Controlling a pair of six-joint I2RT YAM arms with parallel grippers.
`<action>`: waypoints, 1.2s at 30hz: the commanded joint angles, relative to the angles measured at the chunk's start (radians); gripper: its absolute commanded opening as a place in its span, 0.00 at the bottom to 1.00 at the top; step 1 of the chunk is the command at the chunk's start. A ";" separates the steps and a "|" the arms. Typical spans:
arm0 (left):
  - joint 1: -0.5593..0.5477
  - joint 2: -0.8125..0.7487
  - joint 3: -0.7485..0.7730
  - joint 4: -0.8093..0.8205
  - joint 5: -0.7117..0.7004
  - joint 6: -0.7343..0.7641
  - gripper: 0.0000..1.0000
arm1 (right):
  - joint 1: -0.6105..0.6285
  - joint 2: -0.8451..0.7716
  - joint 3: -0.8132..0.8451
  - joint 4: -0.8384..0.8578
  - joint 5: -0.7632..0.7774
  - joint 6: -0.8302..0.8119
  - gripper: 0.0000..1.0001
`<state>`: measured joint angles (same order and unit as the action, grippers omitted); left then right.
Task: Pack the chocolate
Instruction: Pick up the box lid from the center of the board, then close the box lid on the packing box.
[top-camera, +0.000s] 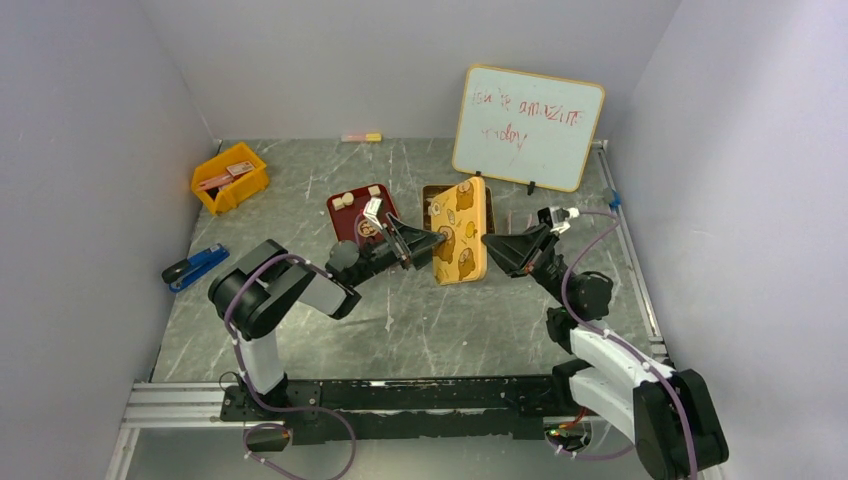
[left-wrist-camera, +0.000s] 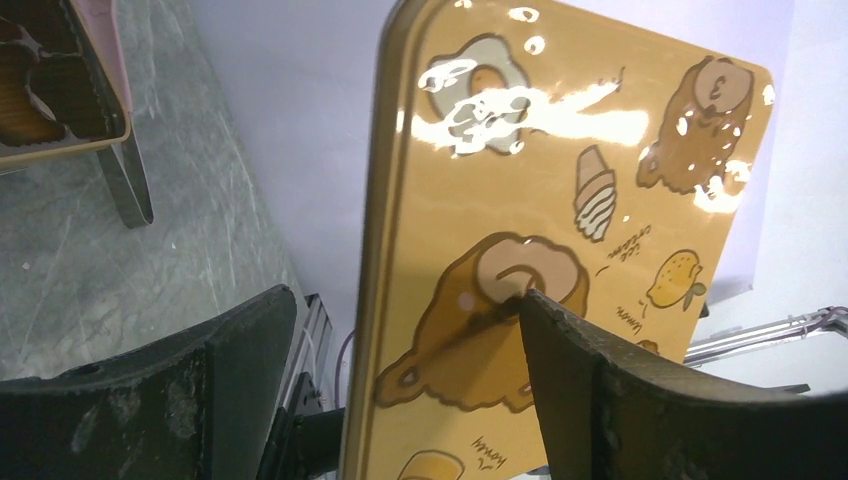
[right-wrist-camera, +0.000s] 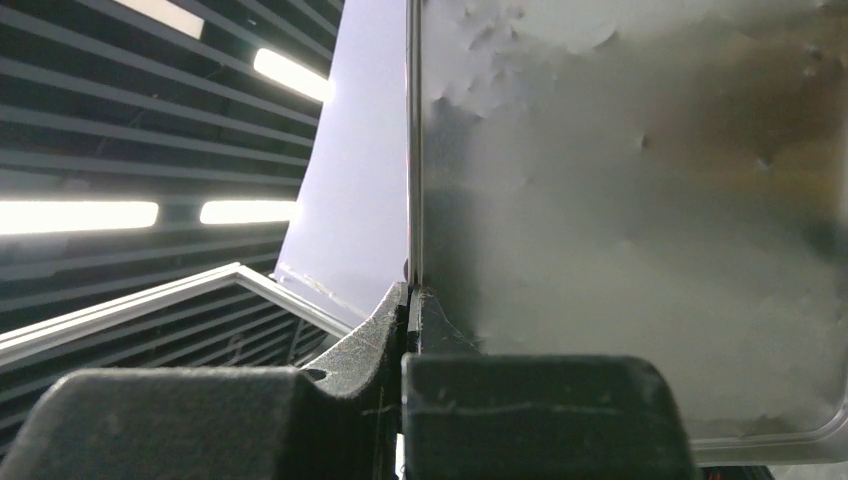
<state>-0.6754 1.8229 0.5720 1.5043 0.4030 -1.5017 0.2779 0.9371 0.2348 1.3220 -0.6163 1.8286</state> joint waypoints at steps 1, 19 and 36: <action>0.003 -0.050 0.012 0.329 0.012 -0.014 0.85 | 0.022 0.034 -0.018 0.169 0.049 0.014 0.00; 0.002 -0.154 -0.083 0.330 -0.043 -0.013 0.50 | 0.027 0.066 -0.069 0.125 0.071 -0.034 0.00; 0.021 -0.224 -0.124 0.330 -0.070 -0.028 0.05 | 0.021 0.011 -0.071 -0.268 0.090 -0.291 0.11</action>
<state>-0.6201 1.6276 0.4381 1.5337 0.2390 -1.5761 0.2703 0.9386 0.1707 1.2358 -0.4229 1.7012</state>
